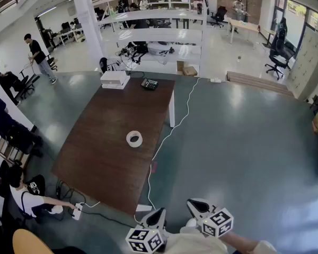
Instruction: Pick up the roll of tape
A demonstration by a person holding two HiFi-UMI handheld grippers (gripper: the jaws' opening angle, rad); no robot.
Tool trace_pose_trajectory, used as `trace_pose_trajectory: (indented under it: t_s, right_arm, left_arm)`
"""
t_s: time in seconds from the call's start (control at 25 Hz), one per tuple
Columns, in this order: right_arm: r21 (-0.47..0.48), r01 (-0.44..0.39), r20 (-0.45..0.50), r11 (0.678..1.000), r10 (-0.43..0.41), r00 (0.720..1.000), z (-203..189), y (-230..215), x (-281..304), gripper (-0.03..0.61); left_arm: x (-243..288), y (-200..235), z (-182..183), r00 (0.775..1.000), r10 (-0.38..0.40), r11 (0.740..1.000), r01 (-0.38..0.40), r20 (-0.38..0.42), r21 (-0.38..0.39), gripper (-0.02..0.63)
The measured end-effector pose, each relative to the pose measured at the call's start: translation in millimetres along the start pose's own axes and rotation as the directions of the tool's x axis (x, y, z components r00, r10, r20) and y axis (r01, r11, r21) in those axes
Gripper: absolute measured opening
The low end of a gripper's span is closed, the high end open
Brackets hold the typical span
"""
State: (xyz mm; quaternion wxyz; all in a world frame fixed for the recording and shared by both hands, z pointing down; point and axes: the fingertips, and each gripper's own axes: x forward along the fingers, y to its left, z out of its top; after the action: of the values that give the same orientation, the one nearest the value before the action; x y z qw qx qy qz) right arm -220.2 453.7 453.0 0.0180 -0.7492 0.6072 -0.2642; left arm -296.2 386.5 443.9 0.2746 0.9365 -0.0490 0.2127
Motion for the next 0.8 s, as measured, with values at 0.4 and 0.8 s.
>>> trace_pose_trajectory:
  t_s: [0.4,0.8]
  right_arm:
    - [-0.053,-0.022,0.009,0.998,0.022,1.000,-5,-38,-48,0.006]
    - [-0.004,-0.079,0.031,0.997,0.079,0.996,-4,-57,-54,0.008]
  left_arm:
    - [25,-43,-11,0.997,0.048,0.999,-0.049,0.054,0.019,0.006]
    - [39,-56,-21,0.997,0.075,0.997,-0.076,0.029,0.033,0.006]
